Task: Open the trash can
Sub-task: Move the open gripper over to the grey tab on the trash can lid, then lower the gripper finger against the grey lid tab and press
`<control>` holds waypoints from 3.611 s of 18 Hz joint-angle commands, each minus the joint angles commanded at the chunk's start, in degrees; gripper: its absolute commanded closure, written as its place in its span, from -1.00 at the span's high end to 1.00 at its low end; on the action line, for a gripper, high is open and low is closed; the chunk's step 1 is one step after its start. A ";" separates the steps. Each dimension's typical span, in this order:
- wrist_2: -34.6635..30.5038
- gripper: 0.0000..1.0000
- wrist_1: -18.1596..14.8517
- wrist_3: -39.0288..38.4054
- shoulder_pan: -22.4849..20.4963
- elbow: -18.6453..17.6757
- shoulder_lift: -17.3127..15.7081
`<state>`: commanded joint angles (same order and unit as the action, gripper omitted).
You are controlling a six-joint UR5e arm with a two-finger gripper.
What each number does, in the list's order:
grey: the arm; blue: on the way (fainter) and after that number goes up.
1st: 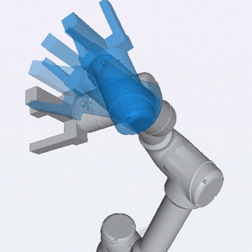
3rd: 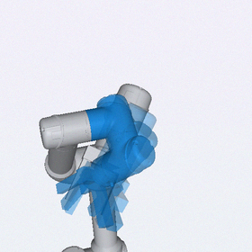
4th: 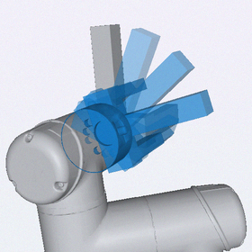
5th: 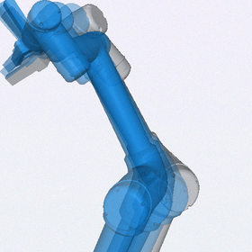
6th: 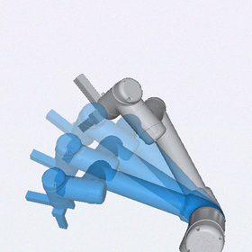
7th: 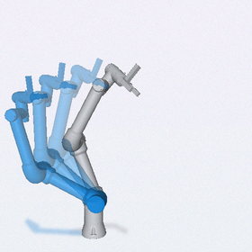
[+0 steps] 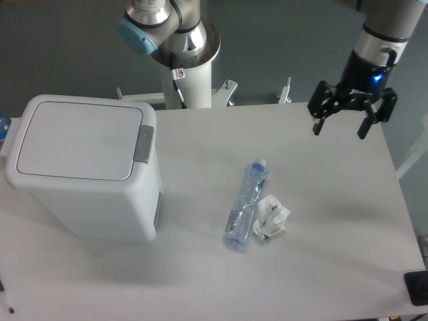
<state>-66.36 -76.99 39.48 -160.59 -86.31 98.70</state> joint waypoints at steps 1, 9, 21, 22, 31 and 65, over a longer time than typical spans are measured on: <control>0.00 1.00 0.00 -1.24 1.06 -0.09 -0.18; 1.67 1.00 0.00 -2.92 5.45 0.61 -0.27; 1.93 1.00 6.33 -17.59 16.89 -1.31 -4.47; 1.85 1.00 6.42 -18.73 16.98 -2.71 -6.05; 1.76 1.00 11.25 -19.88 19.26 -11.52 -10.29; 1.32 1.00 13.18 -21.64 20.32 -12.83 -9.58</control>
<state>-65.04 -63.81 17.84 -140.27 -99.14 89.12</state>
